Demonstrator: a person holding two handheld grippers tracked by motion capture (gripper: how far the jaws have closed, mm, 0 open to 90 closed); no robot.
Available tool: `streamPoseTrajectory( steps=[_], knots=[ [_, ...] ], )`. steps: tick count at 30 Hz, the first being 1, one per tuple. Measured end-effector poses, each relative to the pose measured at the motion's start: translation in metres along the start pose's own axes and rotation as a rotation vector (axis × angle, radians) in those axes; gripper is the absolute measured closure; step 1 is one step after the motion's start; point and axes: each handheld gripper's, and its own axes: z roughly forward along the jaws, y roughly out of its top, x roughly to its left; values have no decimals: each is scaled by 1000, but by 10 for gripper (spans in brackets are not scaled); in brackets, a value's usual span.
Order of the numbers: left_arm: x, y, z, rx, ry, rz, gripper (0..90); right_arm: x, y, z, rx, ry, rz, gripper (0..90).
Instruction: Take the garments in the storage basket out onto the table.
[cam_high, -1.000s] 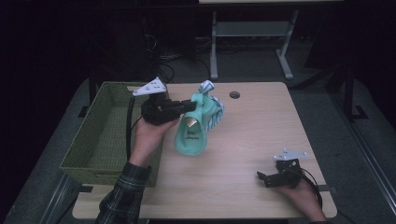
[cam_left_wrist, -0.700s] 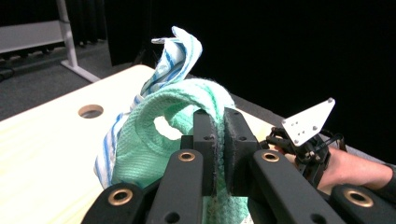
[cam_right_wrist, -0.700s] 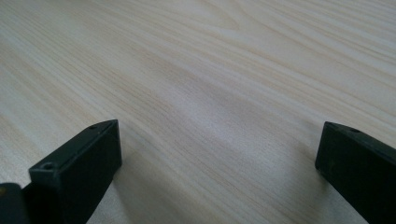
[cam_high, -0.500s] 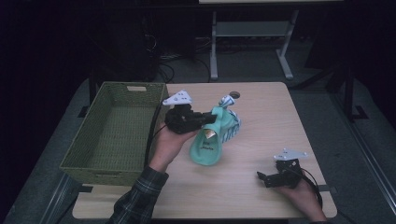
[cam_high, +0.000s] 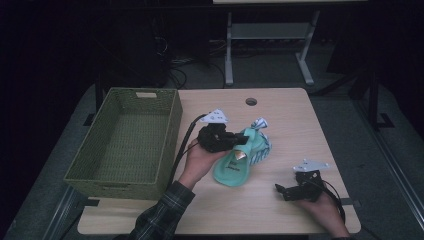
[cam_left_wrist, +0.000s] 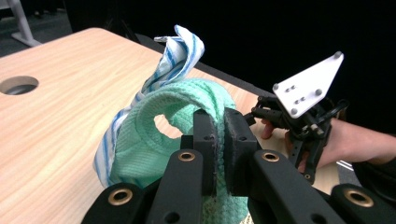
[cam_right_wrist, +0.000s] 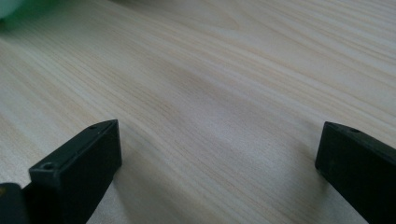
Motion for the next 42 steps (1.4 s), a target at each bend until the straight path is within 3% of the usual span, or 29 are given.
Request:
streamPoseTrajectory(
  steps=[7,15,25,27,34,42],
  knots=[
    [5,-14,27,55,-1,19,846,0,0,0,1,-1,-2,0],
    [19,-33,55,112,19,1,845,0,0,0,3,1,1,0],
    [39,-59,76,194,57,-33,826,0,0,0,2,0,-1,0],
    [39,-60,76,195,55,-48,798,0,0,0,2,0,0,0],
    [33,-53,67,213,61,-20,544,0,0,0,2,0,-1,0],
    [25,-49,42,201,118,39,361,0,0,0,1,-2,1,0]
  ],
)
